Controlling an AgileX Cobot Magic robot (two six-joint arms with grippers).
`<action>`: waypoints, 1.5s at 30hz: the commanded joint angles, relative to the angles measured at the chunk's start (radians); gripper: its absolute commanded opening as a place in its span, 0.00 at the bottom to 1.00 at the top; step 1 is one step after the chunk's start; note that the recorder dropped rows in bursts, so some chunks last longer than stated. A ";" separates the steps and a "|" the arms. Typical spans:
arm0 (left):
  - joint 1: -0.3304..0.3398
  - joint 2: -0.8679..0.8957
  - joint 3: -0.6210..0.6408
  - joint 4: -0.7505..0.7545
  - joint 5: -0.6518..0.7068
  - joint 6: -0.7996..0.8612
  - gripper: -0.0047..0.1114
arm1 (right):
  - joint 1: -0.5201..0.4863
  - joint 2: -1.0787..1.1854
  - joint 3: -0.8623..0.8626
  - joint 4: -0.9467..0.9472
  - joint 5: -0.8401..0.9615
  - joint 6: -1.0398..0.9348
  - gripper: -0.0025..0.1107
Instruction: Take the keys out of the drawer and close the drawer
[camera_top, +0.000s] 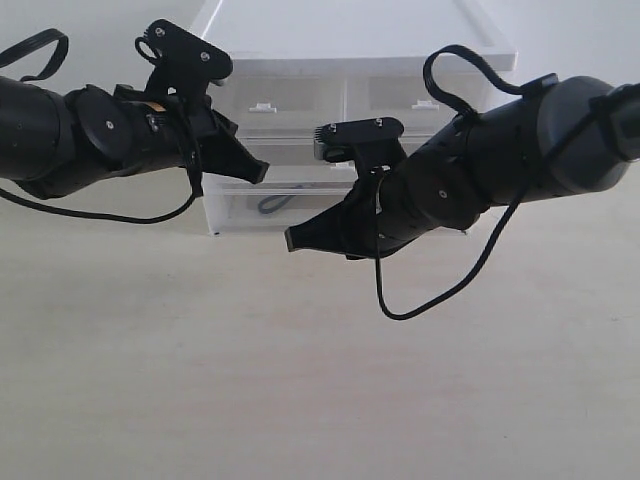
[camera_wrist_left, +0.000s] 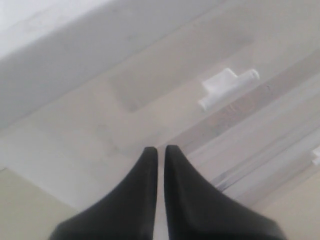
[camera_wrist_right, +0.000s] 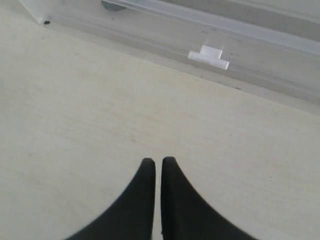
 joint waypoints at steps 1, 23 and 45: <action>0.048 0.027 -0.021 -0.078 -0.568 0.008 0.08 | 0.000 -0.004 -0.005 -0.007 -0.004 -0.006 0.02; 0.048 0.027 -0.021 -0.078 -0.568 0.008 0.08 | 0.033 -0.004 -0.005 -0.628 0.194 0.585 0.02; 0.048 0.027 -0.021 -0.078 -0.568 0.008 0.08 | 0.033 0.151 -0.134 -0.701 0.101 0.752 0.02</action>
